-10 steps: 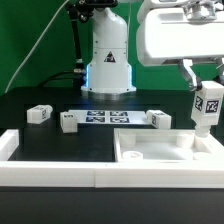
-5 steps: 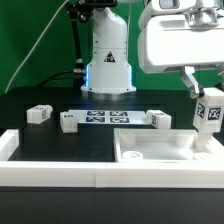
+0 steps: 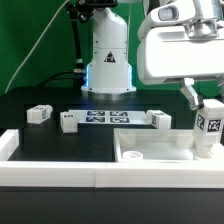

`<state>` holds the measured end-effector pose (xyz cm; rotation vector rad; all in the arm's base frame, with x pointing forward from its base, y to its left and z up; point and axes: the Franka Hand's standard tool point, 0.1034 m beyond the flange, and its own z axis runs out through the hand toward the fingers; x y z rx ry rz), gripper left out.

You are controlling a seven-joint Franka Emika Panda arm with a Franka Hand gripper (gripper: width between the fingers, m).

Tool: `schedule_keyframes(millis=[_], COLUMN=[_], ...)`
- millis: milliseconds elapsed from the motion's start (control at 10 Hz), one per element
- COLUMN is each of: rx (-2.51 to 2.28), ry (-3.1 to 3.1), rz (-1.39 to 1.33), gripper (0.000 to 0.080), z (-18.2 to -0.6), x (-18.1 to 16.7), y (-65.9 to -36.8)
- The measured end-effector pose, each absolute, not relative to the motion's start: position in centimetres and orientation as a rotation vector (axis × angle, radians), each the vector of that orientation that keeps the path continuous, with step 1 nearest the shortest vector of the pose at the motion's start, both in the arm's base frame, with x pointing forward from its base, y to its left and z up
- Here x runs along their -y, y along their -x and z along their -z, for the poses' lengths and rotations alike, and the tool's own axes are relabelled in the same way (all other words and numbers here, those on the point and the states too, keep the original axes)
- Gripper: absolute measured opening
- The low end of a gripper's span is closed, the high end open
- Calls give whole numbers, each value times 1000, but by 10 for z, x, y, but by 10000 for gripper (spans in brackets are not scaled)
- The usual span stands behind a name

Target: Assemble one leg

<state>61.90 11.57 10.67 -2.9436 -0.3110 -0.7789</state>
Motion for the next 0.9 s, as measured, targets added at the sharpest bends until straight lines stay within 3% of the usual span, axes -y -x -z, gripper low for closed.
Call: schedule_keyframes(millis=[300,900], rx=[307,303], ry=[2947,2919], rz=[773,914], gripper=[292,292], z=[-94,-94], x=[-115,-115], y=[-616,-614])
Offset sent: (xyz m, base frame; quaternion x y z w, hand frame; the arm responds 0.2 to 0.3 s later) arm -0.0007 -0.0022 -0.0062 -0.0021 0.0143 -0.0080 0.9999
